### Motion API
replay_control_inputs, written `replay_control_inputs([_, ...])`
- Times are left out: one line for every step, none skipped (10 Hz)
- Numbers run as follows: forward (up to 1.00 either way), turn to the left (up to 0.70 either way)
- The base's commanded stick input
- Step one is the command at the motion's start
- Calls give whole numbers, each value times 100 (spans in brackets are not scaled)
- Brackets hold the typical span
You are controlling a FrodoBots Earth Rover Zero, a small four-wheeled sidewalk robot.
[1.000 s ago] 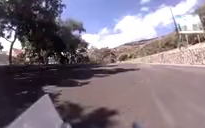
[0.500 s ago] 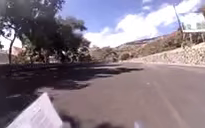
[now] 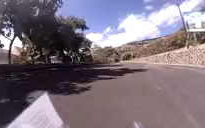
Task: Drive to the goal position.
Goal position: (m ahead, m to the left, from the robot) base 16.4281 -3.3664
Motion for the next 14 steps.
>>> replay_control_inputs([70, -35])
replay_control_inputs([70, -35])
replay_control_inputs([70, -35])
replay_control_inputs([70, -35])
replay_control_inputs([70, -35])
replay_control_inputs([70, -35])
replay_control_inputs([70, -35])
replay_control_inputs([70, -35])
replay_control_inputs([70, -35])
replay_control_inputs([70, -35])
replay_control_inputs([70, -35])
replay_control_inputs([70, -35])
replay_control_inputs([70, -35])
replay_control_inputs([70, -35])
